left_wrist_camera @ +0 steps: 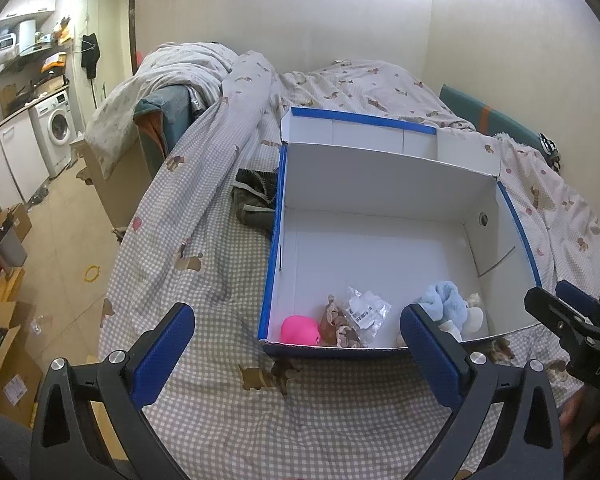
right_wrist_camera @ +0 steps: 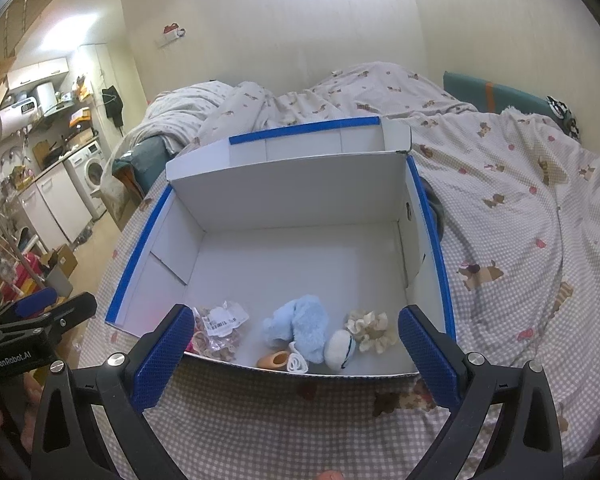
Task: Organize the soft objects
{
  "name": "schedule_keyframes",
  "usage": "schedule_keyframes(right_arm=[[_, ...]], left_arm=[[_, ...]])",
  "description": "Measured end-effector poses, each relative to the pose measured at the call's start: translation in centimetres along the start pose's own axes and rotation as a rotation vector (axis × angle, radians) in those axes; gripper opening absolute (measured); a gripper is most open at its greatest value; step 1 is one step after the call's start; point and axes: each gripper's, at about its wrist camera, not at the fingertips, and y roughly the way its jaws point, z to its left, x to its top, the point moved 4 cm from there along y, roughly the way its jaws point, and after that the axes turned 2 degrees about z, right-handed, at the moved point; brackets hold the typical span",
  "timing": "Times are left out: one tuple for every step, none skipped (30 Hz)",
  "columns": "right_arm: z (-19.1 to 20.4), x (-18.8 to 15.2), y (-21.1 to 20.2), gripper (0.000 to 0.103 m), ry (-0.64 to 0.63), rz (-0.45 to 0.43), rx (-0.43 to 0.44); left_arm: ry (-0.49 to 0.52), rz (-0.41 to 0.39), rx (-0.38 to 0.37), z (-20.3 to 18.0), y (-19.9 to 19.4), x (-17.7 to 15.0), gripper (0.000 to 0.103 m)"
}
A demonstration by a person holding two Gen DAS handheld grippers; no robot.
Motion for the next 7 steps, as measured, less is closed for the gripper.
schedule_keyframes(right_arm=[[0.02,-0.01,0.0,0.103,0.0,0.0,0.0],[0.02,-0.01,0.01,0.103,0.0,0.0,-0.001],[-0.01,-0.01,0.04,0.103,-0.001,0.001,-0.001],[0.02,-0.02,0.0,0.103,0.0,0.001,0.0],[0.0,-0.02,-0.01,0.103,0.0,0.001,0.001],[0.01,-0.01,-0.02,0.103,-0.001,0.0,0.001],[0.04,0.02,-0.01,0.103,-0.002,0.0,0.0]], left_arm=[[0.0,-0.001,0.0,0.01,0.0,0.01,0.102],[0.001,-0.001,0.001,0.02,0.01,0.03,0.103],[0.001,0.0,0.002,0.01,0.01,0.03,0.103],[0.0,0.001,0.001,0.02,0.02,0.02,0.103],[-0.001,0.003,0.0,0.05,0.04,0.02,0.103],[-0.004,0.004,0.0,0.08,0.04,0.04,0.103],[-0.006,0.007,-0.001,0.08,0.14,0.1,0.103]])
